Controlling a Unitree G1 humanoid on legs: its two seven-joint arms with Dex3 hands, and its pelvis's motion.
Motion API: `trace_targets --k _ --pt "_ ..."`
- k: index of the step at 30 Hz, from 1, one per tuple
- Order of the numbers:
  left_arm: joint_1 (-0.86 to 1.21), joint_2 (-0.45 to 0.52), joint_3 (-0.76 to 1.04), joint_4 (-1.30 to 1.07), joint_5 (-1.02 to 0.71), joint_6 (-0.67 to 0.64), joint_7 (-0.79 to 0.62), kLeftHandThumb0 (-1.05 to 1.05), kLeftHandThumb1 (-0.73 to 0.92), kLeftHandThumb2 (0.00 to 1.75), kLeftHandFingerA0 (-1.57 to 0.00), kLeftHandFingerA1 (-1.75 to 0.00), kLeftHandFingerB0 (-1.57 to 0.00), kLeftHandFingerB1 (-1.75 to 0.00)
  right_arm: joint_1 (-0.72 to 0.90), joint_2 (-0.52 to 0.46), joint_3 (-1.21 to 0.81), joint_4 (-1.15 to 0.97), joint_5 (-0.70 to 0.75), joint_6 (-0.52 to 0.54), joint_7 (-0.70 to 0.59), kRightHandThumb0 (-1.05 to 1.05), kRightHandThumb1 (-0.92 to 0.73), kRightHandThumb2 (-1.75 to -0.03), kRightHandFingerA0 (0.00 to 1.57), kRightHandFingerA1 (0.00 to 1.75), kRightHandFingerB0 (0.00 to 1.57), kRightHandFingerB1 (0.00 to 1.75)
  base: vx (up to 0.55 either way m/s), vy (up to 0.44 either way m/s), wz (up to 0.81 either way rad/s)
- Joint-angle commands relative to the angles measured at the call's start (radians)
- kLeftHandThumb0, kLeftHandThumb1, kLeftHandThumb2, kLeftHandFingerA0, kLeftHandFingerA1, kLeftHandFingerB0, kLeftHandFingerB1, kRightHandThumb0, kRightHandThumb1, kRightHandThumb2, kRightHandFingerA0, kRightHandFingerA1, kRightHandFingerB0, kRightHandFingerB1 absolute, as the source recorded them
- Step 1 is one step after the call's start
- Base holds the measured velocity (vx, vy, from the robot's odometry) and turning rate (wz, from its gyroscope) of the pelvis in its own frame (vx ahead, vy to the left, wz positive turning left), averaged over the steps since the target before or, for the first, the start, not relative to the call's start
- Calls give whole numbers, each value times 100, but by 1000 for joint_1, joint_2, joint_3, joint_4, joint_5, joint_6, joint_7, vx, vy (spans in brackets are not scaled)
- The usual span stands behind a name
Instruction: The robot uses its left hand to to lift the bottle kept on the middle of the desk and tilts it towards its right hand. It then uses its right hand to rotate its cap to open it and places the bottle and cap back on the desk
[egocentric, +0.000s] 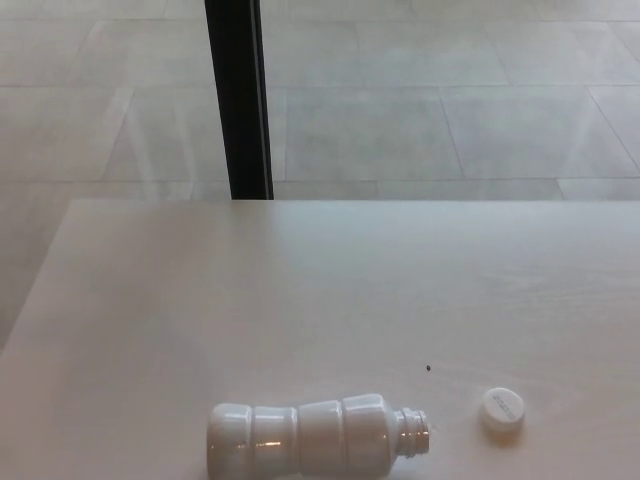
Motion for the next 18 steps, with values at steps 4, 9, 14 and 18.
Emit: trace_targets --k 4,9,14,18 --pt "82 45 498 618 -415 -301 422 -49 91 69 0 -1 0 0 -137 186 -473 569 594 252 -139 -59 -77 -64 0 30 0 39 0 0 0" --pt "73 57 458 670 -377 -308 368 -67 85 92 0 -36 0 -20 -133 207 -427 571 541 247 -94 -57 -76 -63 0 38 0 39 0 0 0" --pt "77 65 416 715 -341 -334 320 -63 89 72 -1 -60 -1 -22 -119 223 -384 592 489 217 -74 -57 -71 -62 0 44 3 41 0 0 0" --pt "74 71 369 750 -316 -348 262 -71 68 104 -5 -60 0 -36 -121 218 -376 614 489 199 -43 -56 -71 -63 0 43 3 43 0 0 0"
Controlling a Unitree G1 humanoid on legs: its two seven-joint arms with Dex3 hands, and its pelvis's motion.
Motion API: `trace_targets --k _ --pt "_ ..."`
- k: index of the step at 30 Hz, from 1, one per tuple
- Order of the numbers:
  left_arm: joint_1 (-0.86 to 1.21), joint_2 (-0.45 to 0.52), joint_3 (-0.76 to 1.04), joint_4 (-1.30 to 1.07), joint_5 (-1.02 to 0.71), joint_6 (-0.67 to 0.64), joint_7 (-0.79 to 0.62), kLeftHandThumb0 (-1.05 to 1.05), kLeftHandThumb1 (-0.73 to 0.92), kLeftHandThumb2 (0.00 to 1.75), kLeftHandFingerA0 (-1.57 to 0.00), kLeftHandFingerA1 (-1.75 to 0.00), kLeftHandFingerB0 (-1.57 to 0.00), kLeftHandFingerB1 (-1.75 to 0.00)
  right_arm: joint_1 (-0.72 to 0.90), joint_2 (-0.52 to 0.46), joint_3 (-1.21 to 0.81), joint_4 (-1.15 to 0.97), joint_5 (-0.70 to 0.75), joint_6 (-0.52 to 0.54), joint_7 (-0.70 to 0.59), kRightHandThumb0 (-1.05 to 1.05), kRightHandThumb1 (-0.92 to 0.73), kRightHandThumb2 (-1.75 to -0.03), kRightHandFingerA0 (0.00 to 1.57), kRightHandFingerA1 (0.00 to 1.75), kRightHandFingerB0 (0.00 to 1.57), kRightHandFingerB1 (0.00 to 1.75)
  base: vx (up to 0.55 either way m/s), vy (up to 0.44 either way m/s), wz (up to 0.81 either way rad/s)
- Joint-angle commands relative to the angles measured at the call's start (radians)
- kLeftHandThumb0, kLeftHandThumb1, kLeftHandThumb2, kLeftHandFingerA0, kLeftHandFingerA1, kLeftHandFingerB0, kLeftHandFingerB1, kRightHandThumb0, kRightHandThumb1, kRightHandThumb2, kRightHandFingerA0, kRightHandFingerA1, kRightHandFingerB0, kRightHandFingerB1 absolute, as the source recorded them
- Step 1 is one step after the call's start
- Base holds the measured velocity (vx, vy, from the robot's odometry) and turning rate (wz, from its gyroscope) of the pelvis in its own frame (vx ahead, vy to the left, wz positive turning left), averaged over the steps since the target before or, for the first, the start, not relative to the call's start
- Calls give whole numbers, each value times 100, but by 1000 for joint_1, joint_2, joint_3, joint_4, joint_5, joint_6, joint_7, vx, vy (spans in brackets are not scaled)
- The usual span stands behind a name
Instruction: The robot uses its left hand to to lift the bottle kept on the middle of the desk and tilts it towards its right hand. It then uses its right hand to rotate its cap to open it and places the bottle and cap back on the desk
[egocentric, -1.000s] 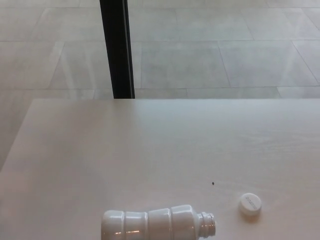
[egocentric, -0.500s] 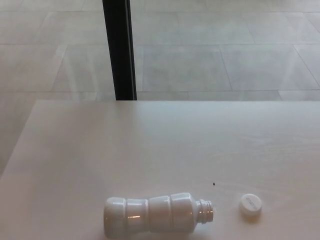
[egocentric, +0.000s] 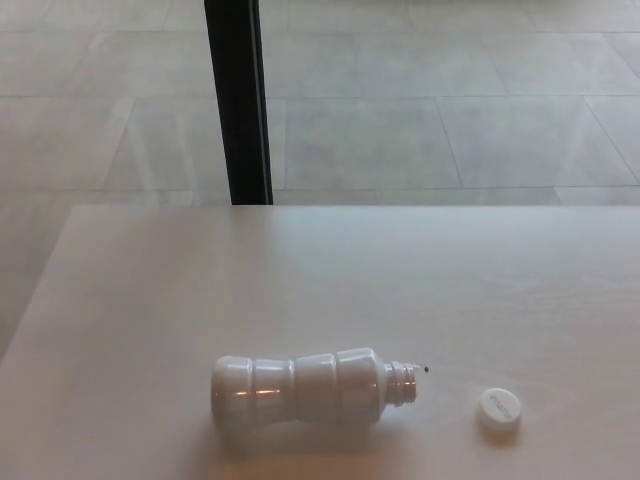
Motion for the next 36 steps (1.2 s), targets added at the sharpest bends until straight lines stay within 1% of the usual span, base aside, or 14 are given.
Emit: trace_targets --k 1,2,7,11,13,15,16,17,19,20,24,25,26,36 --pt "-4 67 41 197 -156 -227 98 -71 68 104 -5 -60 0 -36 -43 36 -93 146 262 97 -39 -56 -71 -63 0 43 3 43 0 0 0" --pt "-4 55 22 189 -149 -244 66 -60 85 75 -16 -65 0 -22 -37 38 -79 141 253 95 -26 -59 -70 -63 0 45 3 42 0 0 0" --pt "-4 48 -26 206 -138 -278 45 -63 89 66 -16 -64 -5 -40 -27 32 -41 161 242 74 -22 -64 -64 -77 1 47 6 45 0 0 0" --pt "1 49 -53 223 -153 -314 15 -64 85 71 -2 -61 -3 -30 -11 31 -12 157 249 58 4 -63 -66 -77 1 50 7 47 0 0 0" --pt "2 53 -62 230 -158 -321 22 -62 87 65 -3 -65 0 -41 -10 32 -7 161 259 55 5 -58 -71 -61 0 52 9 44 0 0 0" --pt "-4 55 -49 239 -190 -320 42 -65 74 90 -5 -62 -3 -44 -5 28 -2 167 276 57 7 -57 -70 -61 0 50 9 43 0 0 0" --pt "5 57 -67 245 -182 -335 33 -61 89 66 -11 -68 0 -41 -2 30 11 163 277 53 9 -57 -73 -61 0 46 9 43 0 0 0" --pt "6 58 -79 248 -179 -345 38 -35 65 117 -9 -57 -5 -56 1 30 29 160 270 47 5 -58 -74 -62 0 50 9 42 0 0 0" --pt "4 66 -100 256 -181 -341 46 -36 64 117 -7 -56 -4 -55 4 29 53 159 270 40 -2 -63 -67 -77 1 47 7 46 0 0 0" --pt "6 69 -114 260 -184 -346 41 -36 64 116 -8 -57 -3 -55 7 29 62 156 282 43 -2 -57 -72 -61 1 51 10 42 0 0 0" --pt "7 70 -142 268 -214 -368 34 -36 63 116 -9 -57 -4 -55 14 29 85 152 323 44 15 -57 -73 -61 0 47 8 42 0 0 0" --pt "-1 71 -139 271 -233 -362 31 -67 75 92 -12 -65 -5 -49 11 25 96 157 325 37 15 -61 -67 -77 1 44 7 44 0 0 0" --pt "-6 71 -135 272 -250 -357 27 -61 87 70 -3 -64 -3 -30 7 24 103 158 331 37 14 -60 -66 -77 0 48 6 48 0 0 0" --pt "25 72 -199 281 -290 -381 28 -63 87 66 -14 -68 -4 -40 39 18 160 146 383 43 2 -55 -71 -61 0 51 8 44 0 0 0"
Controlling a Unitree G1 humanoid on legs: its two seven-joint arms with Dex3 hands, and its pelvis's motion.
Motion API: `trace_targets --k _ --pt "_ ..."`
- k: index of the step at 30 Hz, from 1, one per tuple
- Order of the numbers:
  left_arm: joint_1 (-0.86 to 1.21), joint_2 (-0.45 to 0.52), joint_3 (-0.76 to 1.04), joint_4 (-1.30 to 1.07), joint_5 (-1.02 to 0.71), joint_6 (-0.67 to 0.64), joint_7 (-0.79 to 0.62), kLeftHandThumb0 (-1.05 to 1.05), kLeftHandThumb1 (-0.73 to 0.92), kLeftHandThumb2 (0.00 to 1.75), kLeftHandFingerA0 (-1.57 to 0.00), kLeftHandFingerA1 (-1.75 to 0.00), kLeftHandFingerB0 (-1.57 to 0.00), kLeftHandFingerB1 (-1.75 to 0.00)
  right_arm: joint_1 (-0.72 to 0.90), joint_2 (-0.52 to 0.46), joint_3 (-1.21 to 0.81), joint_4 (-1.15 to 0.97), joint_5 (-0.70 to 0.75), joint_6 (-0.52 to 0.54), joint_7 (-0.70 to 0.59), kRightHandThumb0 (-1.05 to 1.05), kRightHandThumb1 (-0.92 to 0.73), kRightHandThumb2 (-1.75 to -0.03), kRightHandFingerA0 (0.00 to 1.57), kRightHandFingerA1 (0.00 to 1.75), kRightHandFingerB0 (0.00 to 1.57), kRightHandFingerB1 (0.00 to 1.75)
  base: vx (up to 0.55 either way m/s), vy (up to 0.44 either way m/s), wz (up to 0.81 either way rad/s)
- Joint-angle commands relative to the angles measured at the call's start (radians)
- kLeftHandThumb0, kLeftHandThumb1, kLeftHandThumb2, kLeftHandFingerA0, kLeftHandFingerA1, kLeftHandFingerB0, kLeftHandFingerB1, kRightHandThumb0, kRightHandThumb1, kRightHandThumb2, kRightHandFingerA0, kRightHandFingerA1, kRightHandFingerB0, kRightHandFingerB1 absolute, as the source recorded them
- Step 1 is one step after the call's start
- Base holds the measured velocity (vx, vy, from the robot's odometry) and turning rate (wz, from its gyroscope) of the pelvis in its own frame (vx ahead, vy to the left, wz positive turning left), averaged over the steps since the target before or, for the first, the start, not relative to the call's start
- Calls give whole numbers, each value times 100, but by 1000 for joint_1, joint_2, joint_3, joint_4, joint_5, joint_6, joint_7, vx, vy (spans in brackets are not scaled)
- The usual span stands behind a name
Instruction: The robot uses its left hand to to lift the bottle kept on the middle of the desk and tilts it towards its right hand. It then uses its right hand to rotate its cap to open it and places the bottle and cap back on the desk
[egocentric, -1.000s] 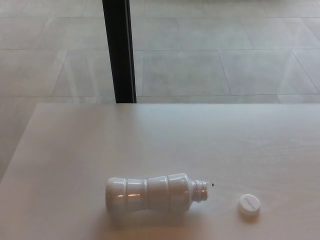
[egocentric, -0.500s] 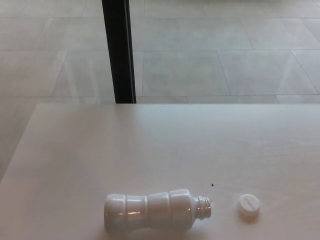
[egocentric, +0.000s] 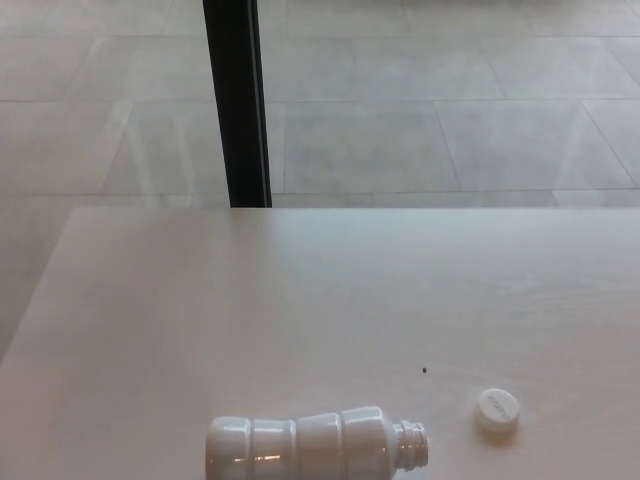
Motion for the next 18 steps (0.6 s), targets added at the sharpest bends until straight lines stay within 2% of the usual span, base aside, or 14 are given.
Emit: trace_targets --k 1,3,4,5,6,10,11,12,13,14,15,16,17,18 --pt "19 20 -23 9 -53 -40 10 -63 87 66 -14 -68 -4 -40 21 -12 26 -10 58 -2 -5 -55 -71 -61 0 51 8 44 0 0 0" --pt "22 21 -28 9 -62 -40 8 -64 87 66 -14 -68 -5 -40 23 -7 31 -15 69 -6 -1 -60 -66 -76 2 48 7 46 0 0 0" --pt "16 25 -29 12 -68 -31 18 -68 70 95 -14 -64 -4 -48 22 -9 40 -7 69 -14 3 -54 -71 -61 1 51 9 43 0 0 0" --pt "16 27 -31 13 -74 -29 16 -68 70 95 -14 -64 -4 -48 22 -8 43 -6 74 -16 1 -54 -71 -61 1 51 9 43 0 0 0" --pt "17 27 -35 14 -75 -31 13 -64 88 66 -14 -66 -4 -39 24 -8 47 -8 76 -16 1 -54 -71 -61 0 51 9 43 0 0 0" --pt "23 27 -49 13 -87 -34 11 -64 88 65 -9 -68 0 -43 32 -13 64 -7 86 -11 -4 -54 -71 -61 1 49 9 42 0 0 0" --pt "27 25 -58 12 -82 -46 17 -63 88 66 -11 -68 -1 -47 35 -12 69 -5 89 -15 -3 -34 -61 -110 7 58 0 52 0 0 0" --pt "27 23 -63 11 -81 -53 20 -63 88 66 -11 -68 -1 -47 33 -12 73 -3 91 -17 -3 -34 -61 -110 7 58 0 52 0 0 0" --pt "27 27 -70 14 -80 -50 21 -37 62 116 -8 -58 -3 -55 32 -11 77 -2 95 -16 -5 -34 -59 -108 7 58 0 52 0 0 0" --pt "28 32 -77 17 -77 -46 21 -37 62 116 -8 -58 -3 -55 36 -11 79 -1 98 -15 -5 -34 -59 -108 7 58 0 52 0 0 0" --pt "24 30 -72 16 -91 -50 18 -68 72 96 -14 -64 -5 -50 35 -13 80 3 107 -12 4 -55 -71 -61 1 52 8 43 0 0 0" --pt "23 32 -73 15 -98 -42 13 -64 88 66 -14 -65 -5 -41 34 -16 87 10 106 -18 10 -55 -72 -61 1 50 7 43 0 0 0" --pt "24 33 -75 15 -102 -38 13 -69 71 97 -13 -63 -4 -49 32 -15 82 11 118 -11 9 -54 -71 -61 1 52 8 43 0 0 0" --pt "23 32 -85 13 -97 -56 3 -64 89 66 -15 -66 -5 -41 29 -12 94 9 111 -18 5 -54 -72 -63 1 53 7 42 0 0 0"
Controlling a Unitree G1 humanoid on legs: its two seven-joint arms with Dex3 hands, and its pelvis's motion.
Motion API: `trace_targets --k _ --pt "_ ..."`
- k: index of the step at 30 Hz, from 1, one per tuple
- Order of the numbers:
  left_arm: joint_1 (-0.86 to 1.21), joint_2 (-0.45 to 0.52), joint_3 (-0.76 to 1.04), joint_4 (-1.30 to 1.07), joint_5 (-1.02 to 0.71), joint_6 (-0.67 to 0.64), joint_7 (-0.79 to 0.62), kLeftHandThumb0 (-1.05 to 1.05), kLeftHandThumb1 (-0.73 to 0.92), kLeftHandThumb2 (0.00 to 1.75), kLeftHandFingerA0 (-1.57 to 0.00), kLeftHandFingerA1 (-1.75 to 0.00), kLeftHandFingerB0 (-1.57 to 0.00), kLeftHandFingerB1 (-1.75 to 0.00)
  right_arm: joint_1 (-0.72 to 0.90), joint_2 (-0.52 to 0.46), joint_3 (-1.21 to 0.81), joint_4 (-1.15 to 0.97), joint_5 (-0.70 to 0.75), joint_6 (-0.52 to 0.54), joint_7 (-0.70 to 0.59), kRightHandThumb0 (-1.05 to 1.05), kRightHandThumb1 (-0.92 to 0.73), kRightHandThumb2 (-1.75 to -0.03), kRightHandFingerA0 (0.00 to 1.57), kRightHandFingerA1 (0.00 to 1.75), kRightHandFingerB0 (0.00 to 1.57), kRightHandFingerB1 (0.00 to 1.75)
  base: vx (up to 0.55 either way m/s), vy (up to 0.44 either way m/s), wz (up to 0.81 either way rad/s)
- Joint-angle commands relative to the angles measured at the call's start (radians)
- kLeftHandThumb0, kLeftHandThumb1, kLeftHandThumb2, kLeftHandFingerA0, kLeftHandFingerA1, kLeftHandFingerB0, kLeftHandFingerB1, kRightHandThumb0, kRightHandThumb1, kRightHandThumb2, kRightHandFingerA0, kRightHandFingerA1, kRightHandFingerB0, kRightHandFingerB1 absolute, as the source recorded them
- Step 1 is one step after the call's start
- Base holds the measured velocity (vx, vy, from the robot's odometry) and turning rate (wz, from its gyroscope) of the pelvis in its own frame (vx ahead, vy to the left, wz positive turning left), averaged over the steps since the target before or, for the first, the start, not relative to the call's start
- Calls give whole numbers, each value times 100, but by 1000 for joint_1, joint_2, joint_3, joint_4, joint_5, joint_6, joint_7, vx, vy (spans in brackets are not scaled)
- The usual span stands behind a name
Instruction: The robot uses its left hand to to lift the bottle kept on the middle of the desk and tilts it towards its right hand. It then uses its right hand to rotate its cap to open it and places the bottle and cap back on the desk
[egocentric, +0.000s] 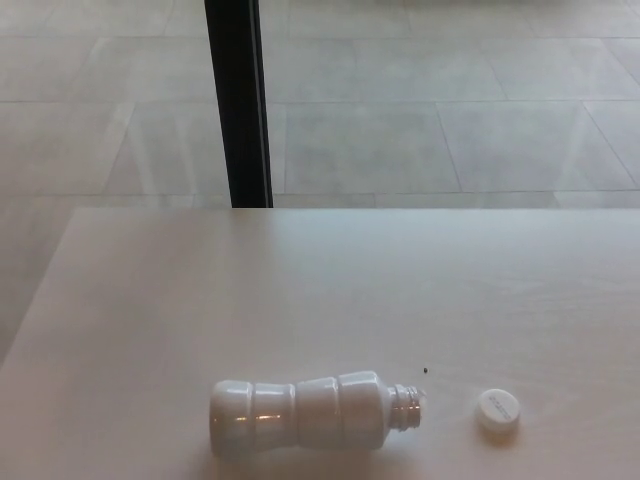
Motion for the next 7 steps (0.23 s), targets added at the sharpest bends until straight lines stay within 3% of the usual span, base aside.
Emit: trace_targets --k 1,3,4,5,6,7 --pt "4 27 -23 1 -28 -44 -10 -64 89 66 -15 -66 -5 -41 -2 -11 20 5 34 -19 2 -54 -72 -63 1 53 7 42 0 0 0" --pt "4 29 -29 2 -37 -38 -2 -66 88 67 -15 -66 -4 -41 -2 -12 24 7 43 -18 1 -54 -71 -61 2 52 9 42 0 0 0" --pt "1 31 -34 3 -36 -35 18 -37 61 115 -8 -57 -4 -55 -2 -12 24 2 49 -14 -1 -34 -59 -108 7 58 0 52 0 0 0" --pt "0 32 -37 4 -37 -33 27 -37 61 115 -8 -57 -4 -55 -1 -12 25 1 53 -12 -2 -34 -59 -108 7 58 0 52 0 0 0" --pt "-1 34 -39 4 -39 -32 25 -65 88 65 -11 -68 0 -46 -3 -15 19 2 63 -3 -2 -34 -58 -107 8 59 0 52 0 0 0" --pt "3 34 -39 1 -45 -36 9 -63 87 67 -11 -67 -2 -39 2 -14 24 4 64 -21 23 -33 -61 -109 8 59 0 52 0 0 0"
